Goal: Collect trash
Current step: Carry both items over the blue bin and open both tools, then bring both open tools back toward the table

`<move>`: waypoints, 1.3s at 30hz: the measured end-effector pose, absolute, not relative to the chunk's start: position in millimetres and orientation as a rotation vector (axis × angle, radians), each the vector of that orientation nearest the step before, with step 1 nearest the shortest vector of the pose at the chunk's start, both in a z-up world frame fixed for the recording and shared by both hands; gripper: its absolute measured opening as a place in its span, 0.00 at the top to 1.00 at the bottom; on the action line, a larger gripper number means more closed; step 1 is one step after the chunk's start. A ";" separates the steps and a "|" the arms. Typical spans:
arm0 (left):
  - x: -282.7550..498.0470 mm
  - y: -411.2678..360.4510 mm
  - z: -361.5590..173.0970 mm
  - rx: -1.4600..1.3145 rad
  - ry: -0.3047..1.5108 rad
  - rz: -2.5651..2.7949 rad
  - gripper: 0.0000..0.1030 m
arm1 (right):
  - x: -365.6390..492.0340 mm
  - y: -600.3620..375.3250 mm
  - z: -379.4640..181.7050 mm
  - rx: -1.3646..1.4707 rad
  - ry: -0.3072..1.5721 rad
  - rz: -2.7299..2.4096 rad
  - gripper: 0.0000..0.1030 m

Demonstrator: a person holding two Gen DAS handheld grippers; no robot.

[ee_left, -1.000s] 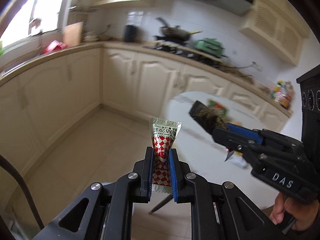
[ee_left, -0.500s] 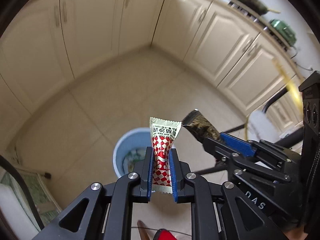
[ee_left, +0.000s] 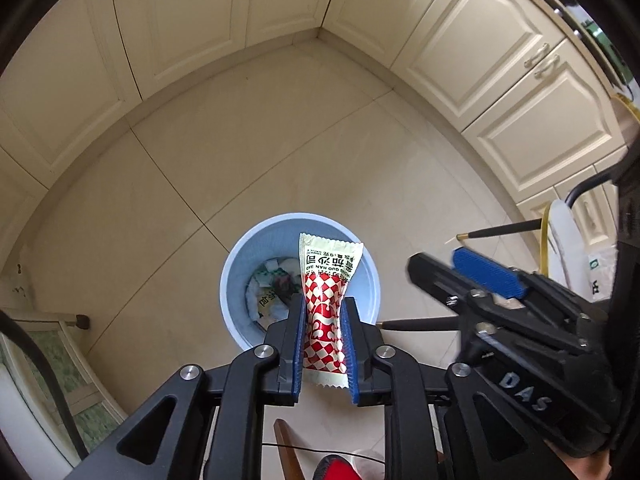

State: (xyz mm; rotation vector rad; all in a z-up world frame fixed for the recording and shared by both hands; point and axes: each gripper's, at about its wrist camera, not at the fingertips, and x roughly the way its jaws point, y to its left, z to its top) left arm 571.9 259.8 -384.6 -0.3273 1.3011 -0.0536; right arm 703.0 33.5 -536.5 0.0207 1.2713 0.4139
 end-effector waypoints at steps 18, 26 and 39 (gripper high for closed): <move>555.0 236.7 -299.8 -0.308 1.093 0.045 0.45 | 680.5 18.8 -442.3 0.016 1.097 0.373 0.32; 500.1 207.0 -204.9 -0.243 0.807 0.107 0.35 | 626.1 15.5 -339.1 -0.014 0.885 0.379 0.17; 395.7 65.1 -108.9 -0.092 0.361 0.171 0.03 | 480.1 -61.2 -182.0 0.000 0.476 0.194 0.00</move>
